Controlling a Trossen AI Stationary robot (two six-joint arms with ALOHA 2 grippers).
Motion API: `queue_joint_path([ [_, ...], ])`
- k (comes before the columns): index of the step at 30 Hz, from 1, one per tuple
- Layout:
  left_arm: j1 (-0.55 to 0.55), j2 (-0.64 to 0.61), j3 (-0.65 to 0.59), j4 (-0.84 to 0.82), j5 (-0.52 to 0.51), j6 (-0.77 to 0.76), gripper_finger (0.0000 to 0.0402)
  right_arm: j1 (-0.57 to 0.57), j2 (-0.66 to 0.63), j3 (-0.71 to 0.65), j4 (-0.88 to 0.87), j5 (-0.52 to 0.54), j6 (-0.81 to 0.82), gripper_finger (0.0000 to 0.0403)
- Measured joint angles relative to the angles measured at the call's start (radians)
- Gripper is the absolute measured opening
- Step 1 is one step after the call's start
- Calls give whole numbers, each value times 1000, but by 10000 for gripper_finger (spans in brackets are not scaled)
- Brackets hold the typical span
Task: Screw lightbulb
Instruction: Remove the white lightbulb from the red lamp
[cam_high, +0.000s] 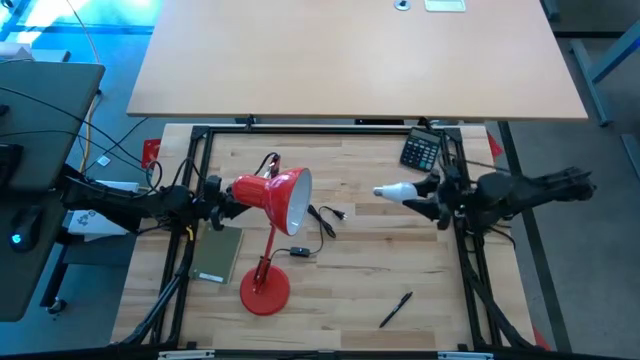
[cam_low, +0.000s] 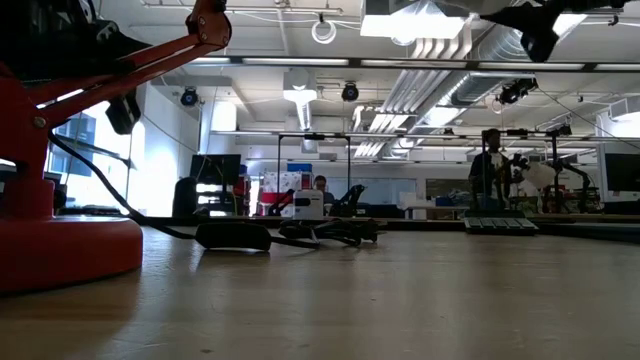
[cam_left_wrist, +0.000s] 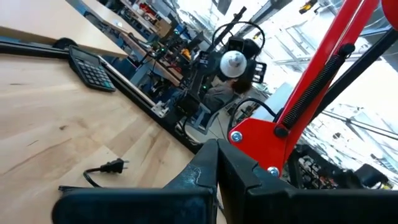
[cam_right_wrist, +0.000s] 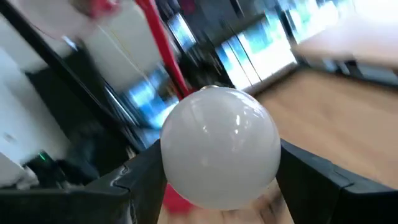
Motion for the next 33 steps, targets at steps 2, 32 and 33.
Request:
queue_joint_path([
  [2, 0, 0, 0, -1, -1, 10, 0, -1, 5, -85, 161, 1, -92, 255],
  [32, -2, 0, 0, -120, 80, 59, 0, -179, 170, -520, 726, -46, -697, 255],
  [33, -2, 0, 0, -120, 81, 65, 0, -217, 183, -520, 730, -93, -706, 255],
])
